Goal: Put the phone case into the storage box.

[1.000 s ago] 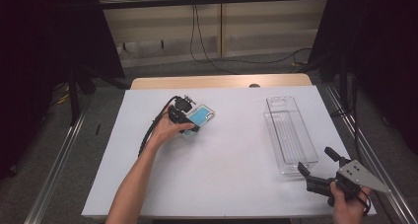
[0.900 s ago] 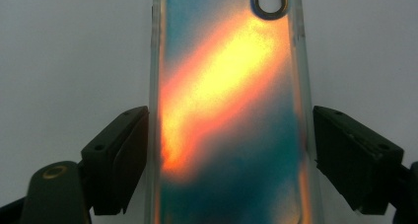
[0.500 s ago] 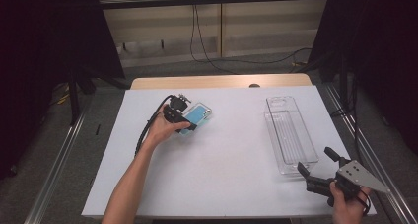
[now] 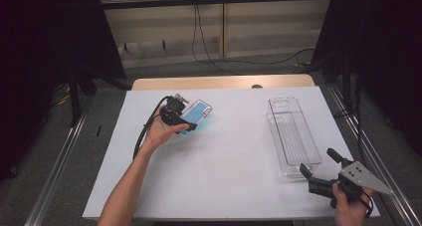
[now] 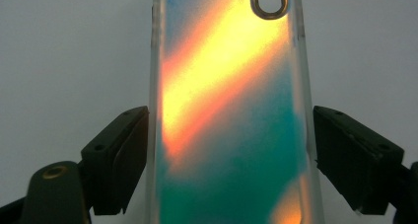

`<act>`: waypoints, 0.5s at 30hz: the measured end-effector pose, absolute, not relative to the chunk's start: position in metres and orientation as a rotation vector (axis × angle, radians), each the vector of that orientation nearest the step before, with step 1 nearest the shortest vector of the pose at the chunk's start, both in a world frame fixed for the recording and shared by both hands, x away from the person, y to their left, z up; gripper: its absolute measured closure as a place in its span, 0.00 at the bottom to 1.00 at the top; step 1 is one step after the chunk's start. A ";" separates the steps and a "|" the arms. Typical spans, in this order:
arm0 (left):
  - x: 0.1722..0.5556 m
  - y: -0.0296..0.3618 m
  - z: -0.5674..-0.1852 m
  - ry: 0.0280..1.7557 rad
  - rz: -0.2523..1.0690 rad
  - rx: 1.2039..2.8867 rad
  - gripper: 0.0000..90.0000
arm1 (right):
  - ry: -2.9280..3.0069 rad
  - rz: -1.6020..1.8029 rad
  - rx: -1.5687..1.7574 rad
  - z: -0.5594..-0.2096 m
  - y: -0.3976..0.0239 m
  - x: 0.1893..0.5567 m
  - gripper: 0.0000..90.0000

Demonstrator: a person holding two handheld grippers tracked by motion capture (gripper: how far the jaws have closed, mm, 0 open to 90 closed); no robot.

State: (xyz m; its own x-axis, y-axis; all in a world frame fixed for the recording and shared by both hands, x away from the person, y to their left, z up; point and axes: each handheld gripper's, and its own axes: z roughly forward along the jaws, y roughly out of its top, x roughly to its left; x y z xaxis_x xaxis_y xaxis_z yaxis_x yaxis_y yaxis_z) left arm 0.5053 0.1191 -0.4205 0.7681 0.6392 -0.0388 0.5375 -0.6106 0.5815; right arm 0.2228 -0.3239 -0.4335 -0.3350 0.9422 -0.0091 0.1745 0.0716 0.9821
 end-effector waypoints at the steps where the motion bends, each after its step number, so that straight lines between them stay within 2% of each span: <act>1: 0.504 0.120 -0.420 0.887 0.233 2.367 0.19 | 1.619 1.330 1.133 -0.433 -0.324 0.223 0.00; 15: 0.480 0.123 -0.407 0.831 0.349 2.310 0.19 | 1.612 1.332 1.134 -0.433 -0.324 0.222 0.00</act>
